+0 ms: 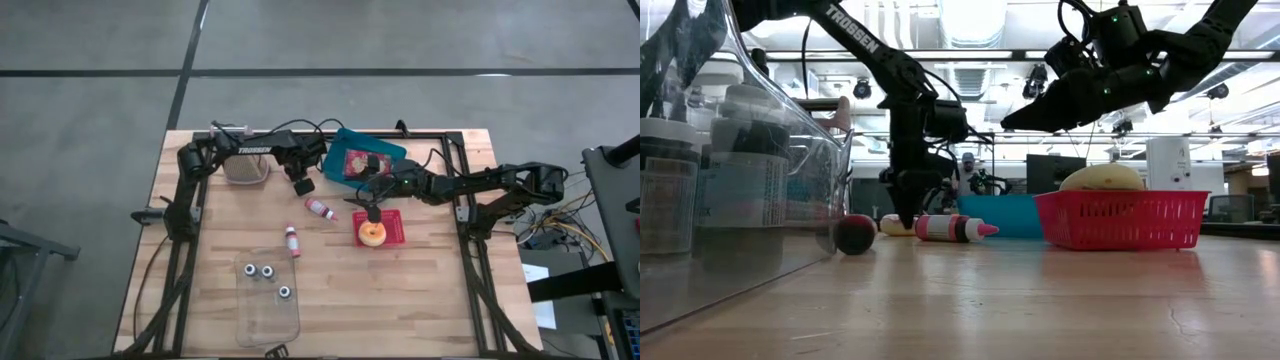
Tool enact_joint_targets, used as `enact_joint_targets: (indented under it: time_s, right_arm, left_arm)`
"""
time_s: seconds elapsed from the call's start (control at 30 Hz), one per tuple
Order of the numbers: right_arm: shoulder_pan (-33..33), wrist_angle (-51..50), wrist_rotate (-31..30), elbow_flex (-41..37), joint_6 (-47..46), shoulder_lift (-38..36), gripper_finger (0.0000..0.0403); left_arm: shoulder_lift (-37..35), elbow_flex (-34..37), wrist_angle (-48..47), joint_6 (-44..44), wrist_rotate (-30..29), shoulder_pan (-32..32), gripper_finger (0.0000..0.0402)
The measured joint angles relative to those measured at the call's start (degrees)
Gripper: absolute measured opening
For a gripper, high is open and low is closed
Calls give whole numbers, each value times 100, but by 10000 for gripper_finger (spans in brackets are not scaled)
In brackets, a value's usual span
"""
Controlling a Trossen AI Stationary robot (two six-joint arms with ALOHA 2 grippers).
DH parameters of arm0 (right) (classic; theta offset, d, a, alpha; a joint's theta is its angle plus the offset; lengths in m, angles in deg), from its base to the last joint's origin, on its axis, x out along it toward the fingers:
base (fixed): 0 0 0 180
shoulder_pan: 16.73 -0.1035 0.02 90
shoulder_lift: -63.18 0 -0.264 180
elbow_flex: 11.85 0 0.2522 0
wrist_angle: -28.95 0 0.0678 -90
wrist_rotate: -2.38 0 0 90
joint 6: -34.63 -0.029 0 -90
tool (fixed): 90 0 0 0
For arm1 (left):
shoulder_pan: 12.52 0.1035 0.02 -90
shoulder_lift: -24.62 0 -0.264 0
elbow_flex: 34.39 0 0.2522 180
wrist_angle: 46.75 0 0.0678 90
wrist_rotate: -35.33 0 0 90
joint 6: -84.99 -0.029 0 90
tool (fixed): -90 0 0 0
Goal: Pick & Place Food Item
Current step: Put the pink donut into the red basket
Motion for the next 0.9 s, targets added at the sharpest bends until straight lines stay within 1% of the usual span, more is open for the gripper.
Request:
enact_joint_targets:
  time_s: [0.2, 0.53, 0.9]
  right_arm:
    - [-2, 0, 0, 0, -28, 0, 276]
    - [-4, -2, 0, 0, -42, 0, 276]
    - [-4, -68, 0, 0, -44, 0, 276]
  left_arm:
    - [-103, 1, 46, 2, -70, -39, 2]
    - [-494, 4, 47, 12, -71, -61, 1]
    - [-938, 32, 96, -21, -216, -127, 0]
